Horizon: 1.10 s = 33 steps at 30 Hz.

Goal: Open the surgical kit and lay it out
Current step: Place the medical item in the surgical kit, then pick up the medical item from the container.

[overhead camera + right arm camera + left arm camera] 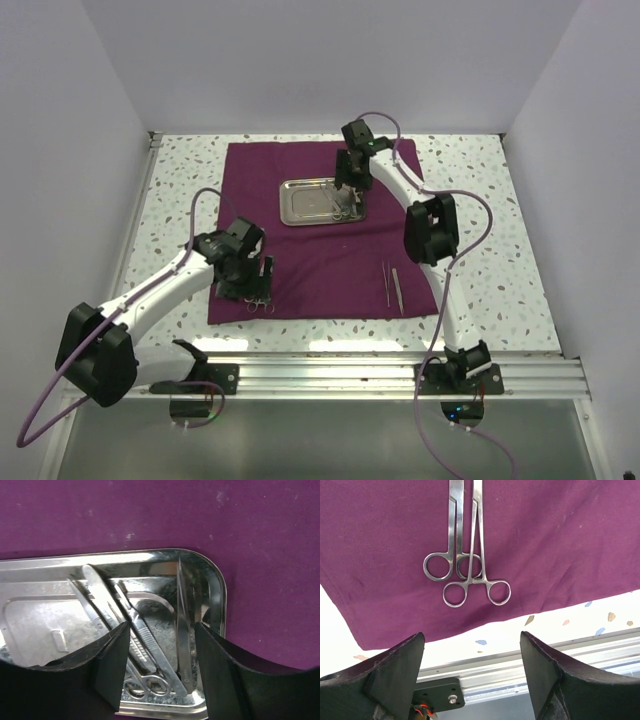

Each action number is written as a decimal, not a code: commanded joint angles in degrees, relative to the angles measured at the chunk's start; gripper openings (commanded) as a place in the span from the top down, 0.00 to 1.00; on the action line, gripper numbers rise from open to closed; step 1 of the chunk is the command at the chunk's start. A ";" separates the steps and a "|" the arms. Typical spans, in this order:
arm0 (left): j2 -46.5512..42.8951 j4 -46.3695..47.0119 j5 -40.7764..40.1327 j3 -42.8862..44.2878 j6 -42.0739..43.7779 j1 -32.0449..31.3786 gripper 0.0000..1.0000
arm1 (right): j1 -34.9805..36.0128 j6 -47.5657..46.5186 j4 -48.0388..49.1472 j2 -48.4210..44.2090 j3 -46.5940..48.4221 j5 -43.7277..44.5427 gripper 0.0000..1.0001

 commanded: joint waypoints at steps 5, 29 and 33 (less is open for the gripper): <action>0.56 -2.00 -0.82 4.96 -1.38 -0.15 0.20 | 0.07 -0.91 -1.78 2.30 1.89 3.50 0.59; 34.65 3.71 -3.72 43.79 7.41 0.55 0.31 | -4.15 -2.67 0.15 -32.65 -24.26 0.43 1.00; 44.30 6.00 -4.33 50.74 6.62 0.55 0.32 | -3.97 -2.32 3.05 -45.58 -48.74 -0.18 1.00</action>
